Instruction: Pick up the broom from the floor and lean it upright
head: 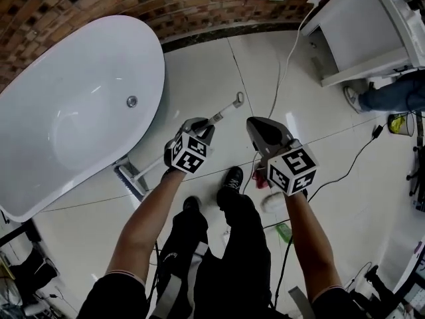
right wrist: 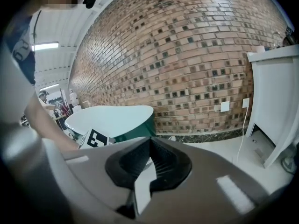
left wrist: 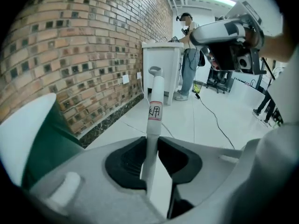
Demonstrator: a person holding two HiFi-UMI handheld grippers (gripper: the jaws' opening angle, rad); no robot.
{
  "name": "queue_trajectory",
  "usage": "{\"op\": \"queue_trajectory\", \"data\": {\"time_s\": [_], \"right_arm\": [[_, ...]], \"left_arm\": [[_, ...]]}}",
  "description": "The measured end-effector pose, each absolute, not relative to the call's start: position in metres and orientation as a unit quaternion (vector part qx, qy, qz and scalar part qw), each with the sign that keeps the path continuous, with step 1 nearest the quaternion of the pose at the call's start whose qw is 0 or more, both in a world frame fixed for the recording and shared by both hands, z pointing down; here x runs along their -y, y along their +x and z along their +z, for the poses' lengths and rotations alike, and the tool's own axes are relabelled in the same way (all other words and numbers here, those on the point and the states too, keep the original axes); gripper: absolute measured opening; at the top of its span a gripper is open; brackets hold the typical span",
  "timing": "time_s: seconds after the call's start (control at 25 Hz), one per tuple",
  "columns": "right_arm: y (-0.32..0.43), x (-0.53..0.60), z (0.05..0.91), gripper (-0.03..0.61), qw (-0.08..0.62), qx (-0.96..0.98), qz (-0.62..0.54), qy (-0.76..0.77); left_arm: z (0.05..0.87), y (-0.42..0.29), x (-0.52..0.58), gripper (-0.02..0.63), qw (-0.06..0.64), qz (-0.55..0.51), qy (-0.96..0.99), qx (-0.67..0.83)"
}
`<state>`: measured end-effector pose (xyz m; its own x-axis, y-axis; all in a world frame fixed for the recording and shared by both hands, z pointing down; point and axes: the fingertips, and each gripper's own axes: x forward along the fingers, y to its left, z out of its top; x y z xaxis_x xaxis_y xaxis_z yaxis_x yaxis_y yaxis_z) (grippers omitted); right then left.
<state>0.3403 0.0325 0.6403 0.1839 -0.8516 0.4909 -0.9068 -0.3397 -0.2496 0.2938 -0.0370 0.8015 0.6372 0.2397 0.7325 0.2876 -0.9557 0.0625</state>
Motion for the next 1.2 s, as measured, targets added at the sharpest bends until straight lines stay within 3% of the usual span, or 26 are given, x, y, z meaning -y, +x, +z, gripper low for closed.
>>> {"op": "queue_trajectory", "data": {"time_s": [0.24, 0.56, 1.2], "right_arm": [[0.303, -0.006, 0.556, 0.003, 0.047, 0.593, 0.273, 0.756], [0.208, 0.05, 0.468, 0.004, 0.061, 0.654, 0.243, 0.714], [0.023, 0.212, 0.375, 0.003, 0.124, 0.816, 0.17, 0.538]], "left_arm": [[0.695, 0.251, 0.055, 0.084, 0.026, -0.366, -0.923, 0.116], [0.581, 0.142, 0.114, 0.081, 0.03, -0.345, -0.938, 0.03], [0.494, -0.09, 0.248, 0.083, -0.093, -0.336, -0.9, -0.263]]}}
